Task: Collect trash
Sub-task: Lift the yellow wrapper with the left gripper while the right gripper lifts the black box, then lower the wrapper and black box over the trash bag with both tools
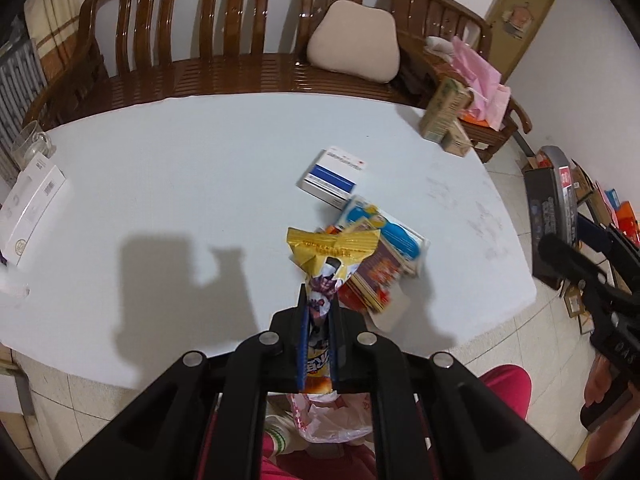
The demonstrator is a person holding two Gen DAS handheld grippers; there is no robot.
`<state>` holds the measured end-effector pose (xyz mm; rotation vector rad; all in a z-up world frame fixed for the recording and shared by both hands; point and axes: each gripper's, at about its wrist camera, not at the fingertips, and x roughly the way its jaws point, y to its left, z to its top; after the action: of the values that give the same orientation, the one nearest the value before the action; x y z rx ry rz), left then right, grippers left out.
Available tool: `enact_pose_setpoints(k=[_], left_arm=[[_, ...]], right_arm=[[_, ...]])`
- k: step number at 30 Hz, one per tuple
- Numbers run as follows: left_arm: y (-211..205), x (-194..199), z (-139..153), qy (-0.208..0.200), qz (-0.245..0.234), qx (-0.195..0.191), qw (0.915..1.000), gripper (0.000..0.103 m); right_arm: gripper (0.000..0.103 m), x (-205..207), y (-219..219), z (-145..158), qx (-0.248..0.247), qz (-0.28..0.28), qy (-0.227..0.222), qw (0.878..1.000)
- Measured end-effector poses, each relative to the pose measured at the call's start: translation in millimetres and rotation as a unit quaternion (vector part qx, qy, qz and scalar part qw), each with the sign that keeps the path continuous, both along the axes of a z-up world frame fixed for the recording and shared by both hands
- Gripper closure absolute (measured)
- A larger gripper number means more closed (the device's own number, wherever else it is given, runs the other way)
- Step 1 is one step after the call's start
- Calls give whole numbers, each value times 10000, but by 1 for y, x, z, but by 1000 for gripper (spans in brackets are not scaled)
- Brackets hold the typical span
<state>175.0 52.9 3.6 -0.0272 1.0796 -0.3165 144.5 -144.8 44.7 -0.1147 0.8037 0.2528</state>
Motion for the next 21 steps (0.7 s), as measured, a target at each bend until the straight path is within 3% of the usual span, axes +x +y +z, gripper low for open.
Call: enact_pose_setpoints(k=[11, 21], left_arm=[[-23, -56, -5, -97, -322, -43, 9994, 95], [-43, -98, -44, 132, -578, 0, 9982, 95]], right_arm=[[49, -69, 10, 0, -155, 245, -134, 9995], [49, -117, 20, -35, -228, 314, 106, 9992]])
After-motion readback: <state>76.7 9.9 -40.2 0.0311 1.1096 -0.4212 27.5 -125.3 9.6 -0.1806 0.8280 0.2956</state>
